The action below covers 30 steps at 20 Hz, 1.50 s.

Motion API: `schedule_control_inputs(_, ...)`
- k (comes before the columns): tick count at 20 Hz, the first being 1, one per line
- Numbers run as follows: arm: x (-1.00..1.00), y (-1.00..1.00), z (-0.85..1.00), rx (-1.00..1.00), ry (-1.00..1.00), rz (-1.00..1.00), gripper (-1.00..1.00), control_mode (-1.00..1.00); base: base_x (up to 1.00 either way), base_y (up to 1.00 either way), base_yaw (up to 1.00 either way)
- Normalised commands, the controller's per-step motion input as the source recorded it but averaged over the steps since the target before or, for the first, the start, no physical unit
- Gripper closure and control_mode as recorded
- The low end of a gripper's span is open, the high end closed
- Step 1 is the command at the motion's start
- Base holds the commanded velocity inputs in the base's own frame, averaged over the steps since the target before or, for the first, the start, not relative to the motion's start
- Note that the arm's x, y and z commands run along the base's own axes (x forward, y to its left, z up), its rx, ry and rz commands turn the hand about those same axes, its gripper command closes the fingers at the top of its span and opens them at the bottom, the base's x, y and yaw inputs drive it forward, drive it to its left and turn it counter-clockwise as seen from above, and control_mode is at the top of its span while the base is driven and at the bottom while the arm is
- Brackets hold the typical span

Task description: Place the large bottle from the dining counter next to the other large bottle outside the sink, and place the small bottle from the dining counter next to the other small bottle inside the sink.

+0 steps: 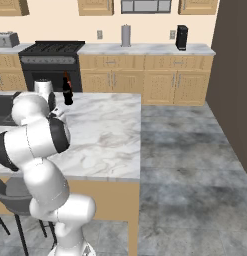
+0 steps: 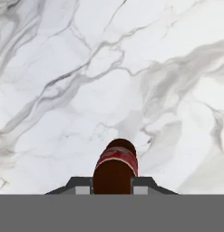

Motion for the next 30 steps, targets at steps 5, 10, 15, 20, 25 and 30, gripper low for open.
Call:
schedule_control_inputs(5,-0.38,-0.35,0.38,0.0,0.0,0.0,1.0,-1.0,0.0,0.0,0.0)
schedule_control_inputs(10,-0.48,-0.25,0.32,-0.01,0.0,0.08,1.0,-1.0,0.0,0.0,0.0)
schedule_control_inputs(15,-0.56,-0.29,0.13,-0.07,0.0,0.16,1.0,-1.0,0.0,0.0,0.0)
schedule_control_inputs(20,-0.43,-0.24,0.16,-0.11,-0.02,0.28,1.0,-1.0,0.0,0.0,0.0)
schedule_control_inputs(25,-0.01,-0.36,0.08,-0.02,-0.06,0.33,1.0,-1.0,0.0,0.0,0.0)
schedule_control_inputs(30,-0.01,-0.43,0.15,0.02,-0.09,0.19,1.0,-1.0,0.0,0.0,0.0)
